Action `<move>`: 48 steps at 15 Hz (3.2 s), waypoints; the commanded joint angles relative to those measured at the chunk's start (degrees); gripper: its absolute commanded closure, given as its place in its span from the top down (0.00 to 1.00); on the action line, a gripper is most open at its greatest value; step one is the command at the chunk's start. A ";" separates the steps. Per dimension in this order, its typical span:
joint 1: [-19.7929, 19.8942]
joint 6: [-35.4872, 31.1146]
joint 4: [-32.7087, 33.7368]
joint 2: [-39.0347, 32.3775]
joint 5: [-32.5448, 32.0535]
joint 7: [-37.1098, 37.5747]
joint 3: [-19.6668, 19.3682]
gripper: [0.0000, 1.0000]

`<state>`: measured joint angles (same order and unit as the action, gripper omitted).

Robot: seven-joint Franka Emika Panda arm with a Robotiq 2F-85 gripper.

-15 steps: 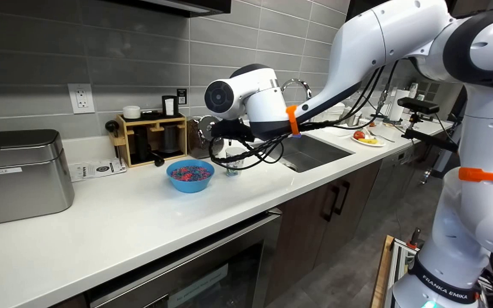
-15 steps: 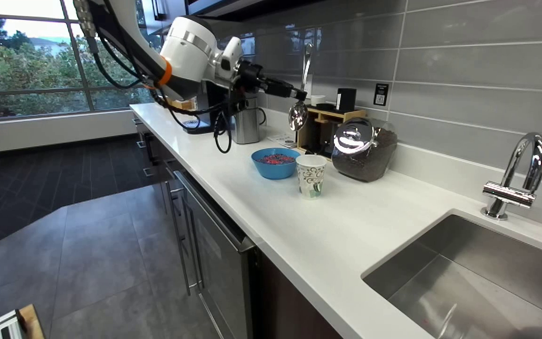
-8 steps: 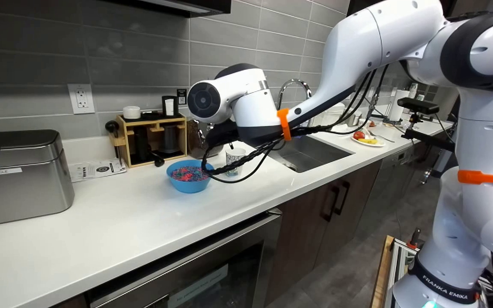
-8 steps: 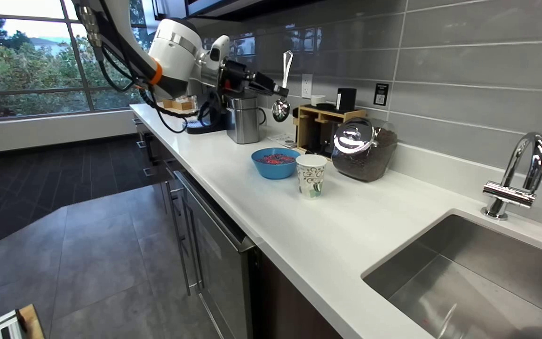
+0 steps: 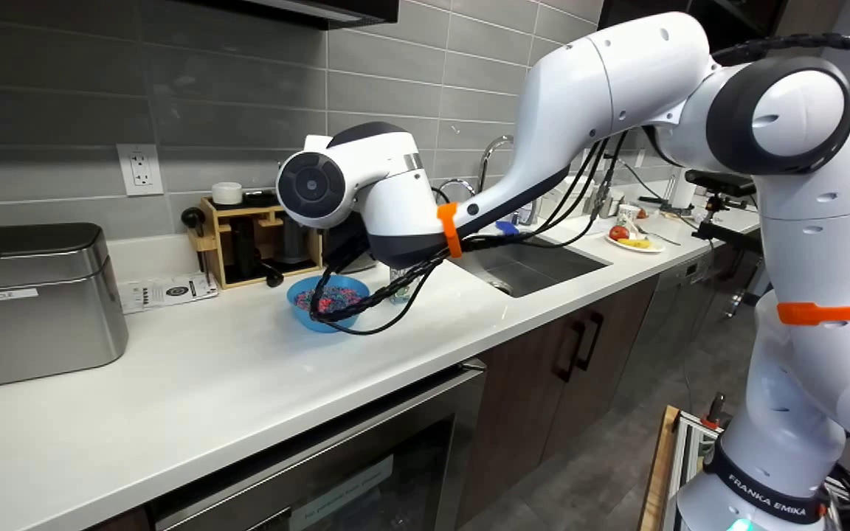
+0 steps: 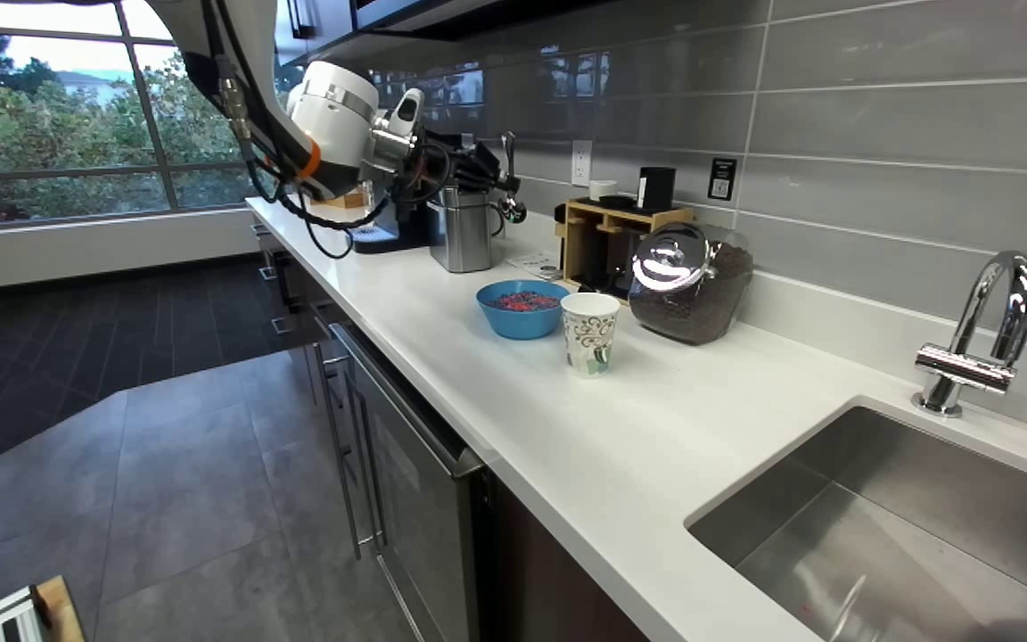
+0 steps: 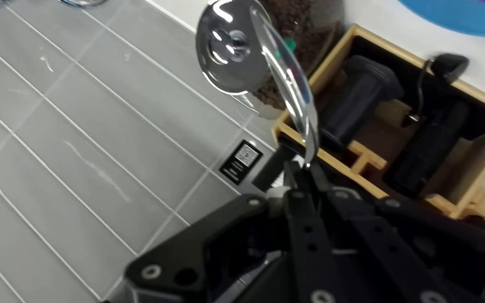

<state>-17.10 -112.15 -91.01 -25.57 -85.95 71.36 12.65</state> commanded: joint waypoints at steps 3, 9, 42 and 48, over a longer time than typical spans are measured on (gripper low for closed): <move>-0.19 -12.47 9.97 -6.32 3.94 -15.17 1.20 0.01; -3.58 4.76 24.66 -14.09 26.34 -32.94 -0.40 0.01; -16.21 29.27 61.19 -40.07 45.50 -36.09 -11.27 0.01; -16.71 28.45 63.55 -42.91 45.77 -36.20 -11.44 0.01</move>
<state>-33.65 -83.58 -31.60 -65.56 -40.85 36.69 1.03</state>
